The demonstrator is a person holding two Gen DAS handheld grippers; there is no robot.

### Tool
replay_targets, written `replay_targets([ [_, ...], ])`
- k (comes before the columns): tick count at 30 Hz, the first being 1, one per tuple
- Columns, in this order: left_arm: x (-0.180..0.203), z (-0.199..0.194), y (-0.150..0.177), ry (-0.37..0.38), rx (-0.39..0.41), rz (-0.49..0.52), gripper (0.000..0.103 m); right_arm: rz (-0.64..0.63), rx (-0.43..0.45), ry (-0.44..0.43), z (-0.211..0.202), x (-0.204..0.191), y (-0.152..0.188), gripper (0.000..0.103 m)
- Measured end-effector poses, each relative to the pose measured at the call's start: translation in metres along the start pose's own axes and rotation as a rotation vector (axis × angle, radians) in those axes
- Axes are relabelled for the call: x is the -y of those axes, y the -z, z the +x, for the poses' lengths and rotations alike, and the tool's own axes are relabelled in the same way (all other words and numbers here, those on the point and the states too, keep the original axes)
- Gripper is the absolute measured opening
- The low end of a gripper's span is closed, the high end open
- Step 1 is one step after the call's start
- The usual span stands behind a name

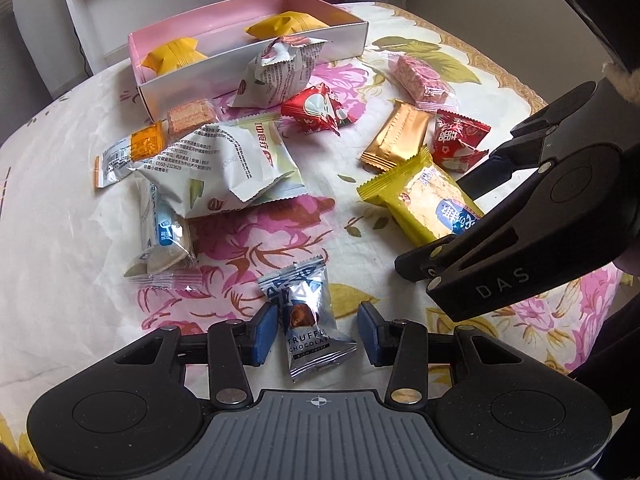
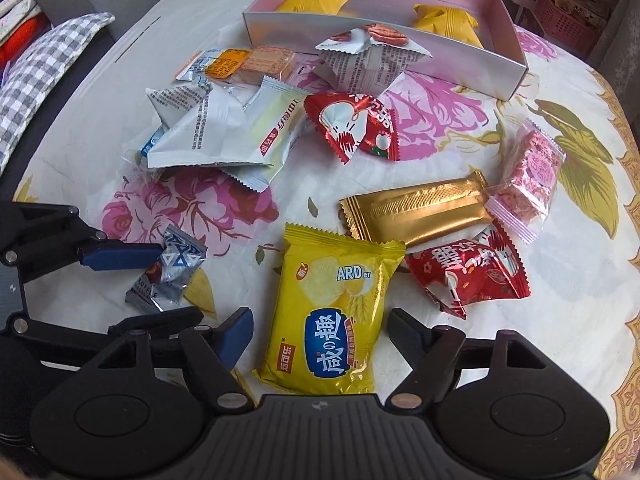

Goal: Organize snacks
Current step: 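Grasp the yellow chip bag with the right gripper while the left grasps a silver candy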

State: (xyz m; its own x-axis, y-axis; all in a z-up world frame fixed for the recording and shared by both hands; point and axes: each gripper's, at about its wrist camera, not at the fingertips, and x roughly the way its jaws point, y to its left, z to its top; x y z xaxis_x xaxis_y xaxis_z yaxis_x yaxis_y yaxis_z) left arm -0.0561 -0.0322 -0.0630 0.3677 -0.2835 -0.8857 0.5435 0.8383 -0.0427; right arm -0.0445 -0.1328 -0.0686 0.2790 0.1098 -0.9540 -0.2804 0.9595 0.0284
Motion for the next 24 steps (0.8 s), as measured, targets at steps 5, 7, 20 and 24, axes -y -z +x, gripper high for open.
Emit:
replay_targets([
  [5, -0.001, -0.001, 0.000, -0.023, 0.003, -0.004, 0.025, -0.044, 0.019, 0.005, -0.005, -0.004, 0.001, 0.044],
  [7, -0.004, -0.002, 0.000, -0.017, 0.003, -0.024, 0.024, -0.064, 0.025, 0.010, -0.006, -0.006, 0.002, 0.043],
  [20, -0.012, -0.017, -0.007, -0.025, 0.060, -0.068, 0.018, -0.024, 0.074, -0.007, -0.020, 0.001, -0.004, 0.043],
  [24, -0.014, -0.026, -0.014, -0.024, 0.091, -0.065, 0.018, -0.002, 0.100, -0.027, -0.028, 0.004, -0.009, 0.043],
])
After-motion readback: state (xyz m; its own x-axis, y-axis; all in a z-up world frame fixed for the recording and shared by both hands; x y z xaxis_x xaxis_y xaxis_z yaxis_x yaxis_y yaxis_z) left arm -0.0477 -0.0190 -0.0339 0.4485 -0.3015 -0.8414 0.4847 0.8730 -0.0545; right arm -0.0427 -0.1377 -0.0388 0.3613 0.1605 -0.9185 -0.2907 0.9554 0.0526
